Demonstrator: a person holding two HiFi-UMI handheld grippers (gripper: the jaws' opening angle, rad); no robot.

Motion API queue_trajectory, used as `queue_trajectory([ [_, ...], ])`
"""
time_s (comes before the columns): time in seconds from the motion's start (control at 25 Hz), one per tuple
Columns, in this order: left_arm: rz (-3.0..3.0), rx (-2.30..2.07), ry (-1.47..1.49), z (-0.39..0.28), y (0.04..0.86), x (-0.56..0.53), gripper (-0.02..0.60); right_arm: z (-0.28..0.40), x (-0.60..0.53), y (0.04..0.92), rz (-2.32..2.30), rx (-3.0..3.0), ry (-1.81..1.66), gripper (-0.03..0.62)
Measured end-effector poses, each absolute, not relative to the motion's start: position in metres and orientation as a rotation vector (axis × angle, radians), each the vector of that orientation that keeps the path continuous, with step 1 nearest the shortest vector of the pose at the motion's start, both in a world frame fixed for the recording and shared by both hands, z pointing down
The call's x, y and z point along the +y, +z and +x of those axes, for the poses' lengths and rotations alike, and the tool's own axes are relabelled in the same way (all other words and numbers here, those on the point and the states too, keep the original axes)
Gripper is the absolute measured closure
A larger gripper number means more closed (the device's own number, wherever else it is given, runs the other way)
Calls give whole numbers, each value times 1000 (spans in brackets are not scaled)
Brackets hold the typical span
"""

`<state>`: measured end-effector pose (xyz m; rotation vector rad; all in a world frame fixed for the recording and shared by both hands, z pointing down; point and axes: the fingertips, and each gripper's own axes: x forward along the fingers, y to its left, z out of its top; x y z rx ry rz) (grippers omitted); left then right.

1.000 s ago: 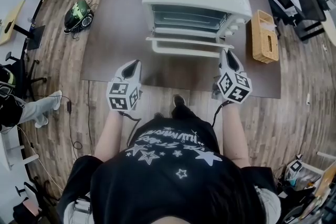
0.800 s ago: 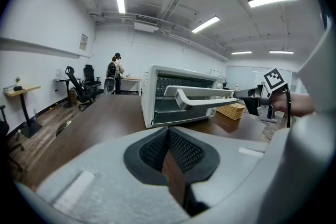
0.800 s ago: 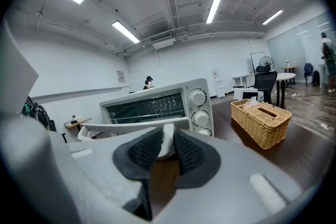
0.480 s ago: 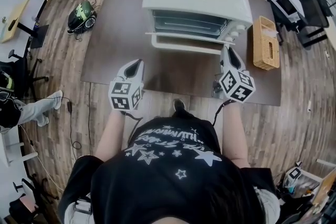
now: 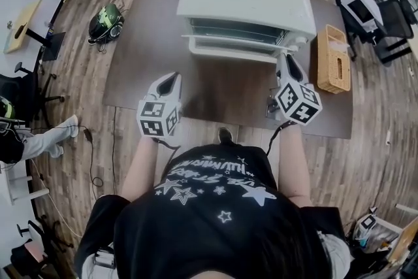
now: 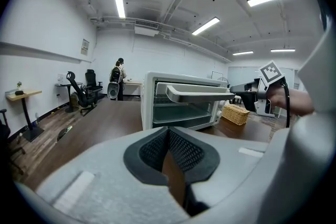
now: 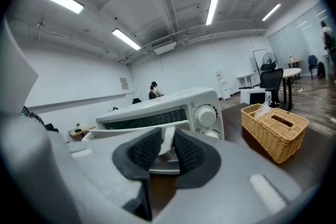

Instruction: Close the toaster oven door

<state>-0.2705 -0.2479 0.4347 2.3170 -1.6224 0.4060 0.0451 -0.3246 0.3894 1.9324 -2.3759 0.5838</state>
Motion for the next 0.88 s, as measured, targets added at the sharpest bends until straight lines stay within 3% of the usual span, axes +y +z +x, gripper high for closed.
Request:
queue_trajectory([
  [0.88, 2299, -1659, 405, -265, 430, -267, 571, 49, -373, 372, 1943, -2435, 568, 508],
])
